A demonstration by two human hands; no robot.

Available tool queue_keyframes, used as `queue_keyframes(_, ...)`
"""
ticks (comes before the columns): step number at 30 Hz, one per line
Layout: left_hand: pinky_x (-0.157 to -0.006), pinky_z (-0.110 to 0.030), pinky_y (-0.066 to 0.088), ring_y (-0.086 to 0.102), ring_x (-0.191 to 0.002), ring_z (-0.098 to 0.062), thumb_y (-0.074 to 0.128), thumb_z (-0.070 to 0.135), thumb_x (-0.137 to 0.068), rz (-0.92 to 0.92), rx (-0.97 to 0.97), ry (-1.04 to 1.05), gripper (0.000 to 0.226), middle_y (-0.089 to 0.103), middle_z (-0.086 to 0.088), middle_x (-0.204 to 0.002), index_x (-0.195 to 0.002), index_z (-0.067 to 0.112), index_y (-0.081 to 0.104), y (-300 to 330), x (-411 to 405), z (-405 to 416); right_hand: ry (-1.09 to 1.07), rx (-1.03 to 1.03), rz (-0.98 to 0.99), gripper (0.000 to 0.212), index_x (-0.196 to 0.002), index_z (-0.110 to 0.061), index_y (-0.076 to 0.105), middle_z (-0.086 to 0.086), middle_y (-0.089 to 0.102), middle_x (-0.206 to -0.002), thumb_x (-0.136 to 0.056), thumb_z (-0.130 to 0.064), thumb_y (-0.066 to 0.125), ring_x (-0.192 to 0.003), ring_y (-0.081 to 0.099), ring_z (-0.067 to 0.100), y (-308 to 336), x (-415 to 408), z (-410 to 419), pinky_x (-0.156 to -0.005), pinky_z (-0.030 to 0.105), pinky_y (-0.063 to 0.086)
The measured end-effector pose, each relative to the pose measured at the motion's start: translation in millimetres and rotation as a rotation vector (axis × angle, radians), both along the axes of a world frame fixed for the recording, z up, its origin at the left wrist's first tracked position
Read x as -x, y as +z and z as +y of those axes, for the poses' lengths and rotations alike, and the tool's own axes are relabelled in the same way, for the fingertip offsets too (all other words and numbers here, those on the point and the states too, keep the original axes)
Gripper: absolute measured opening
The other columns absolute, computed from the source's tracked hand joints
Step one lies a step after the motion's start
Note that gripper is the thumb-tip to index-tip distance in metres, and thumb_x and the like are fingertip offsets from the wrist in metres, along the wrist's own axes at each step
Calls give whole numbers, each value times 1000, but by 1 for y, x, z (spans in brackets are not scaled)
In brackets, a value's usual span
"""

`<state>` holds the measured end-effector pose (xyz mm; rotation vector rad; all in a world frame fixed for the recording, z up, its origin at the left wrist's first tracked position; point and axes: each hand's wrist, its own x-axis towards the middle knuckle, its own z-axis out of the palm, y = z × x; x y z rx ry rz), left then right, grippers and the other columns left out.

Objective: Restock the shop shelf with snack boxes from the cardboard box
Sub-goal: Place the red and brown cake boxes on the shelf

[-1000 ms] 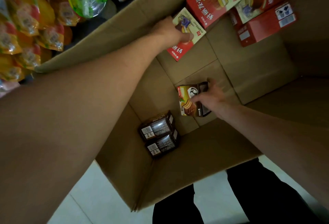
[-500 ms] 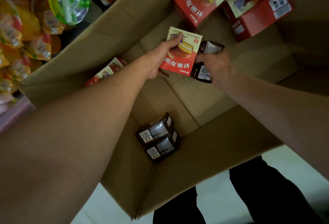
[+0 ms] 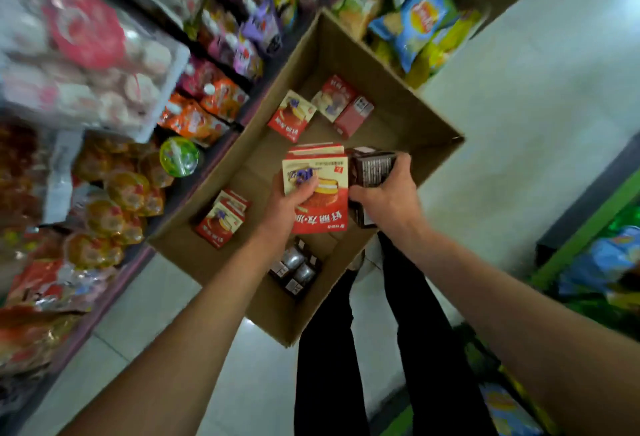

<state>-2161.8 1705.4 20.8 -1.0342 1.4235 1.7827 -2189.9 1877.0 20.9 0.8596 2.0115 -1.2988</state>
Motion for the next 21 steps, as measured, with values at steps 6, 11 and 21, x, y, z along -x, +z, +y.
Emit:
queue_keyframes(6, -89, -42, 57, 70, -98, -31, 76, 26, -73, 89, -115, -207, 47, 73, -15, -111, -117, 12, 68, 195, 10, 15, -115, -46, 193, 65, -103, -44, 38, -19, 64, -93, -56, -30, 80, -76, 64, -5, 203, -19, 34, -56, 15, 50)
queue_keyframes(11, -69, -33, 60, 73, -83, -22, 72, 22, -70, 233, -223, -363, 43, 76, -8, -98, -113, 15, 68, 340, 22, 59, -324, -65, 367, 56, -102, -34, 45, -11, 66, -92, -60, -24, 81, -78, 64, -6, 358, -58, 79, -61, 12, 48)
queue_keyframes(21, -65, -31, 60, 74, -74, -22, 72, 14, -69, 382, -490, -845, 42, 76, -13, -92, -110, 5, 67, 520, -8, 207, -850, -68, 657, 63, -106, -27, 53, -8, 71, -93, -50, -41, 79, -86, 69, 6, 545, -211, 191, -73, 27, 55)
